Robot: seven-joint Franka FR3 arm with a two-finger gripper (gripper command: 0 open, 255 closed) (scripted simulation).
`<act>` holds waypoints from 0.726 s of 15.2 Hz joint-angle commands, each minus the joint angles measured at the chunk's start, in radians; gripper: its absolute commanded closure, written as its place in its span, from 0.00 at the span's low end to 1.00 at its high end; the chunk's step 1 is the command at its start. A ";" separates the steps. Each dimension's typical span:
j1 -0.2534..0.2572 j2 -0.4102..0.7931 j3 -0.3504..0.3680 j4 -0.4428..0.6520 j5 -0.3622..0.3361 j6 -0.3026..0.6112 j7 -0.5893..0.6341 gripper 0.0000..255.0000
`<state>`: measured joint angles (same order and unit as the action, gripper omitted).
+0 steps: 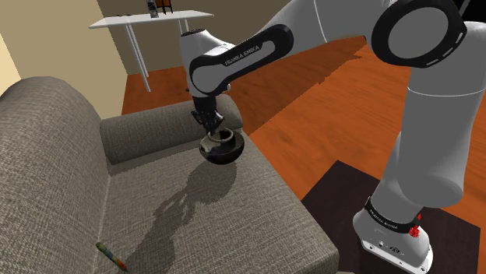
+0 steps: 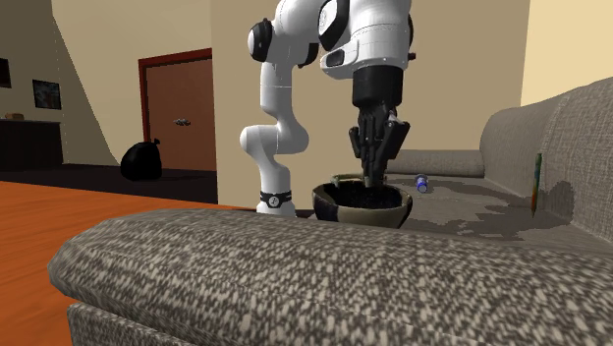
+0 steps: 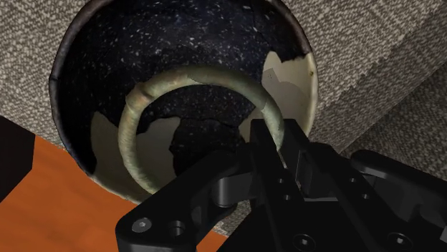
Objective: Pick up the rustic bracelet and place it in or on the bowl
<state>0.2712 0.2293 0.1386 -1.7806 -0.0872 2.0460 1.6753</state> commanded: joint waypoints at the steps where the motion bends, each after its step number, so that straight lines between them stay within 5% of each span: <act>1: 0.000 -0.001 0.000 -0.020 -0.001 0.020 0.002 1.00; 8: 0.000 0.000 0.000 -0.019 -0.001 0.019 0.003 1.00; 9: 0.000 0.000 0.000 -0.019 -0.001 0.019 0.003 0.00; 11: 0.000 0.000 0.000 -0.019 -0.001 0.019 0.003 0.00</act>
<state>0.2716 0.2289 0.1388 -1.8000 -0.0882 2.0653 1.6778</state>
